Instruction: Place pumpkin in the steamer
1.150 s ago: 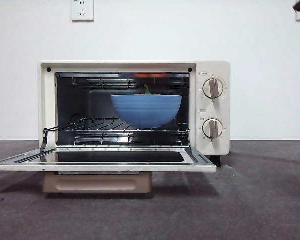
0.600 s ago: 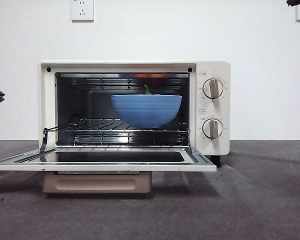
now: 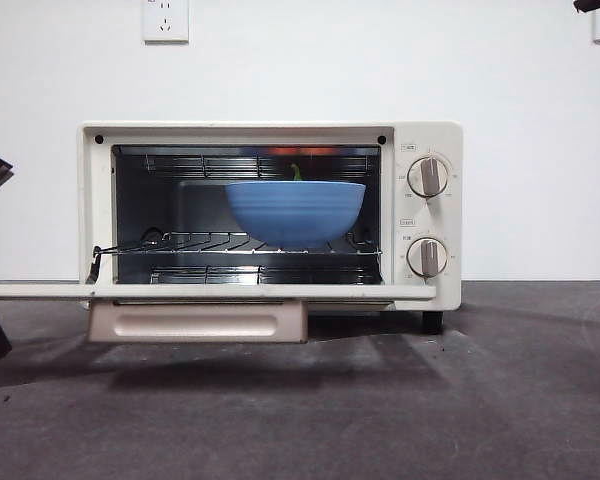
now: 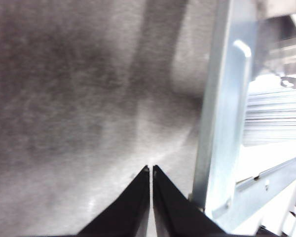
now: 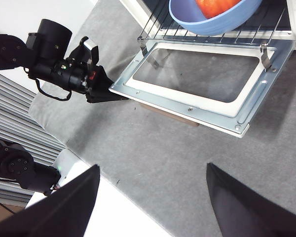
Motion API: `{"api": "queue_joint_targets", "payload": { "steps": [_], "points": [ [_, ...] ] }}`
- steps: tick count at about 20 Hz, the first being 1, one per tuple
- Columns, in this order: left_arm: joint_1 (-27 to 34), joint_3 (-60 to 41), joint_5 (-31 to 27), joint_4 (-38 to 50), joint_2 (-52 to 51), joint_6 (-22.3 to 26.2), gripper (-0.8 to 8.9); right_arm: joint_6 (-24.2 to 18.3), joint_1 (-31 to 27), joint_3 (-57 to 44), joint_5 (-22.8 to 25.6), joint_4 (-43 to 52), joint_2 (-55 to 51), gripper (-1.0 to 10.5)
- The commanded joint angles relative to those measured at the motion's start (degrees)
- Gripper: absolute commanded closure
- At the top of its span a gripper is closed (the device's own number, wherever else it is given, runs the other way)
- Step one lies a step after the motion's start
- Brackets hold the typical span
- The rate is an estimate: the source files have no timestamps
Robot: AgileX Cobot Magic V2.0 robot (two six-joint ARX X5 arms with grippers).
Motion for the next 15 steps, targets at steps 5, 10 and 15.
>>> {"api": "queue_joint_targets", "payload": {
  "steps": [5, 10, 15],
  "points": [
    [-0.50, 8.66, 4.09, 2.25, 0.74, -1.66, 7.99, 0.42, 0.35, 0.09, -0.17, 0.74, 0.20, 6.1],
    [-0.50, 14.56, 4.04, 3.82, 0.74, -3.48, 7.99, -0.09, 0.35, 0.09, -0.13, 0.79, 0.22, 6.1],
    [-0.50, 18.84, 3.96, 14.29, 0.74, -12.79, 7.99, -0.92, 0.35, 0.09, 0.04, 1.01, 0.22, 6.1]
  ]
}}
